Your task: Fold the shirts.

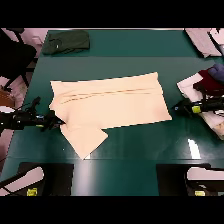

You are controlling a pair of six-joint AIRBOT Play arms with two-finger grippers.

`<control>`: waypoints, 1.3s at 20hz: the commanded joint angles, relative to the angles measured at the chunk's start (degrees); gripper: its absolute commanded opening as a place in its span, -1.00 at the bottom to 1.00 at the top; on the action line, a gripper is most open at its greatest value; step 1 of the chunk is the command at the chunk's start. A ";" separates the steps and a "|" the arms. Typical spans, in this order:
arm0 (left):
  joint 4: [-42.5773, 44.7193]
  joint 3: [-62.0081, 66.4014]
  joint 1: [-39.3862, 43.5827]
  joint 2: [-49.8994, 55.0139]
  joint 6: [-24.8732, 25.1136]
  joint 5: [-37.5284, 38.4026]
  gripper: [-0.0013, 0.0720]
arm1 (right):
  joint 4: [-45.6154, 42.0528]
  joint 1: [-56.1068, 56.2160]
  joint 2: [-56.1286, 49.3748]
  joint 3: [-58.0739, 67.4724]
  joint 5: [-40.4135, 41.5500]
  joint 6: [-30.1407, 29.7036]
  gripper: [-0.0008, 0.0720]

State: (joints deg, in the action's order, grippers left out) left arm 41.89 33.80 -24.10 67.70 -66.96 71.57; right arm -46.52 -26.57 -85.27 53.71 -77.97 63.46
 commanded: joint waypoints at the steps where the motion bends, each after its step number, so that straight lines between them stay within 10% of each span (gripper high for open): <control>1: -0.76 -0.04 -0.04 -0.04 1.18 2.71 -0.90 | -0.59 2.29 -2.60 -0.02 -1.09 0.59 0.31; 2: -0.44 -0.04 -0.04 -0.04 1.92 4.57 -0.90 | -1.70 2.38 -2.23 0.00 -0.92 0.87 0.31; 4: 2.32 -0.07 -0.04 -0.04 1.01 6.29 -0.08 | -3.04 1.64 -0.44 0.00 0.37 1.20 0.31; 6: 6.03 -0.07 -0.04 -0.04 -0.98 5.42 0.03 | -2.99 0.13 1.99 0.00 1.60 1.25 0.31; 8: 11.85 -0.13 -0.04 -0.04 -5.11 5.51 0.60 | -3.08 -1.97 4.17 0.00 1.38 1.18 0.31; 11: 11.96 -3.04 -0.04 -0.04 -5.49 5.35 0.60 | -3.08 -5.11 6.38 0.00 0.31 0.94 0.31; 17: 2.25 -9.81 1.20 -0.02 -2.19 -0.76 0.59 | -3.04 -5.22 7.43 0.00 0.50 0.92 0.31; 20: -1.20 -9.81 8.28 -0.04 -2.23 -5.38 -0.03 | -2.99 -4.00 7.43 0.00 0.59 0.96 0.31; 22: -4.52 -9.62 12.76 -0.04 -2.19 -7.87 -0.81 | -3.02 -3.87 7.43 0.00 0.24 0.96 0.31; 26: -6.19 -7.37 16.26 -0.04 -3.21 -7.63 -0.91 | -7.10 -3.85 7.34 -0.02 1.16 2.56 0.31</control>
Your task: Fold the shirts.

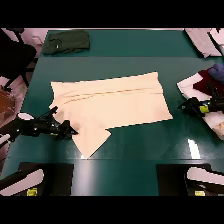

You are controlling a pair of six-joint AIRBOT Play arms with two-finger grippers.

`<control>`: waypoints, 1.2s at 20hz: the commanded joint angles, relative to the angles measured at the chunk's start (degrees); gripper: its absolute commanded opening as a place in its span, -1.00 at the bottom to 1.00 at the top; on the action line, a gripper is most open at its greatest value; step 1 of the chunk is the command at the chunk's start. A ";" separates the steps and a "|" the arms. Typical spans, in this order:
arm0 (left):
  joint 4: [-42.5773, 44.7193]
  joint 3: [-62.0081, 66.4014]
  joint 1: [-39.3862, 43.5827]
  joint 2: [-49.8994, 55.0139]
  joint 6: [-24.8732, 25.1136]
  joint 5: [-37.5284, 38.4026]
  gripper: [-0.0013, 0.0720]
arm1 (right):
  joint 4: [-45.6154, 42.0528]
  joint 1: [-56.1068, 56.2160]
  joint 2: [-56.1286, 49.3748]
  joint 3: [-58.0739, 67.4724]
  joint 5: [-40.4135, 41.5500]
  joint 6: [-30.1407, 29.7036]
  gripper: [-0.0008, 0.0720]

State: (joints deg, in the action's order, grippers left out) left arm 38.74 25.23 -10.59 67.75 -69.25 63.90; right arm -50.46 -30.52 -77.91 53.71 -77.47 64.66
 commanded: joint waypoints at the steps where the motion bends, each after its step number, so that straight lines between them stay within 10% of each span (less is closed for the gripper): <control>1: -3.19 1.88 2.75 -0.09 -0.92 0.83 -0.91 | -3.72 0.09 -0.52 -0.02 0.22 1.53 0.31; 11: -3.21 4.31 2.75 -0.09 -1.27 3.91 -0.91 | 1.42 9.38 -10.86 0.00 1.09 2.14 0.36; 16: -3.91 6.23 2.73 -4.42 -2.97 4.39 -0.91 | 5.81 10.67 -9.46 0.17 2.34 -0.28 -0.93; 24: 5.27 28.02 2.73 -12.39 -11.69 -1.57 -0.91 | 13.64 12.15 5.99 0.31 13.20 -2.82 -0.94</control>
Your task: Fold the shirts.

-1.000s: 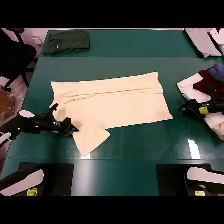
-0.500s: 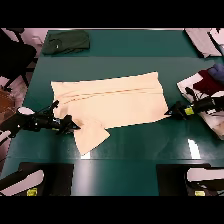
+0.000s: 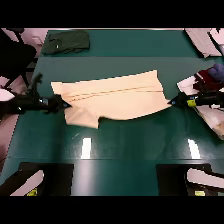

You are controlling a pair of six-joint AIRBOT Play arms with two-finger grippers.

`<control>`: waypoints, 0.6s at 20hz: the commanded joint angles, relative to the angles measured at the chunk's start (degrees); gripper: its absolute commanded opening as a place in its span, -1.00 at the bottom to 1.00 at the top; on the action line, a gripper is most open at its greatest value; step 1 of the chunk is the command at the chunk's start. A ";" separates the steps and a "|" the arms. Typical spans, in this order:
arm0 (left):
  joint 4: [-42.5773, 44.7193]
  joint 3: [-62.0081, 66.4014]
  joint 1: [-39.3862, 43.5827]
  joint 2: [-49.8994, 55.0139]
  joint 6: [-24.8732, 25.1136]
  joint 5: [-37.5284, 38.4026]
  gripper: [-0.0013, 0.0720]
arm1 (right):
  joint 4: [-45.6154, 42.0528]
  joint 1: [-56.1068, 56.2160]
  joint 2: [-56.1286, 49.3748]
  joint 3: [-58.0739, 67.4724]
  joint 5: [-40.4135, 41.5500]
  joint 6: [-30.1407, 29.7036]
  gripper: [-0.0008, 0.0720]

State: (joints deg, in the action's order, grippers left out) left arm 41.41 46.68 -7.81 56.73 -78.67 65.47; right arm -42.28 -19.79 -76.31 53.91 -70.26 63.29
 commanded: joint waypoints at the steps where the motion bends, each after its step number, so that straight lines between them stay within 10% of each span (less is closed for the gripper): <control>1: 3.19 7.63 -0.04 -1.25 -2.32 -4.92 -0.91 | 7.54 2.71 5.16 0.31 9.07 -1.42 -0.94; 12: 12.00 7.82 -0.02 10.54 -0.31 -21.27 -0.91 | 3.52 17.46 -20.04 31.30 21.86 9.55 -0.94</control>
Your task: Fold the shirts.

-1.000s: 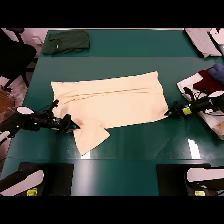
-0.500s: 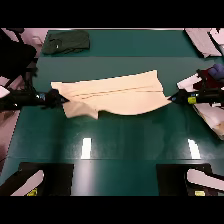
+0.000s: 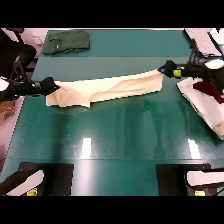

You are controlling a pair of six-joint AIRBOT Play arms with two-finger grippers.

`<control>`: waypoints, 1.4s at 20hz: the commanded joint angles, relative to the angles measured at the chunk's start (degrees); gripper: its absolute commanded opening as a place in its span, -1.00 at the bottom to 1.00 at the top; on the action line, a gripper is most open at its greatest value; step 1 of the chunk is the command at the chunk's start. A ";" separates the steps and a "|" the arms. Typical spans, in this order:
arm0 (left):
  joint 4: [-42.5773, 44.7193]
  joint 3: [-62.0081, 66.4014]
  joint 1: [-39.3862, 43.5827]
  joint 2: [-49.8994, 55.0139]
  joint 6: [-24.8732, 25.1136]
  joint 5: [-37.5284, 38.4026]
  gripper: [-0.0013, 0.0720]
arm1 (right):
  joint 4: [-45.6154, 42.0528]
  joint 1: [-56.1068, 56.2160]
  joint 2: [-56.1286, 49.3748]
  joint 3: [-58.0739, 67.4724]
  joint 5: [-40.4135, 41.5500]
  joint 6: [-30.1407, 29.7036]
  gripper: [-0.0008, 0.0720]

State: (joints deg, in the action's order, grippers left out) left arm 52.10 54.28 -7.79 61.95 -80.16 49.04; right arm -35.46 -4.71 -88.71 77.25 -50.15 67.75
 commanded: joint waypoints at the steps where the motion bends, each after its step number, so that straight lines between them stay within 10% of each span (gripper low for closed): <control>1: 1.03 0.42 -0.04 7.96 1.18 -8.09 -0.91 | -5.77 2.67 -9.97 10.21 1.68 7.13 -0.94; 6: -0.20 5.92 0.00 19.54 1.20 -19.91 -0.90 | -9.70 2.62 -21.29 21.75 -0.83 11.87 -0.93; 7: -0.44 7.80 0.59 22.01 1.60 -20.85 -0.64 | -9.73 2.62 -23.50 24.24 -3.26 12.04 -0.93; 8: -0.76 9.70 1.55 24.35 1.77 -21.64 0.55 | -9.84 2.62 -25.42 26.43 -6.47 12.37 -0.93; 9: -1.44 11.34 2.34 26.12 1.75 -22.05 1.00 | -9.94 2.60 -27.30 28.50 -10.38 12.41 -0.92; 12: -1.51 15.56 3.63 27.91 2.89 -23.80 1.00 | -14.36 1.57 -28.81 29.92 -18.05 14.75 -0.07; 19: -1.55 24.22 -2.10 27.63 2.60 -18.80 1.00 | -14.01 -8.31 -21.66 29.90 -26.86 13.46 0.73; 28: -1.79 25.31 -2.64 27.63 2.75 -4.31 1.00 | 0.26 -12.90 -21.66 9.66 -28.57 6.29 0.92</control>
State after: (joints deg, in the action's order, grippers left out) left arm 50.43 79.31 -10.26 89.56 -77.52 39.86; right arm -40.84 -16.78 -110.50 93.51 -80.64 77.52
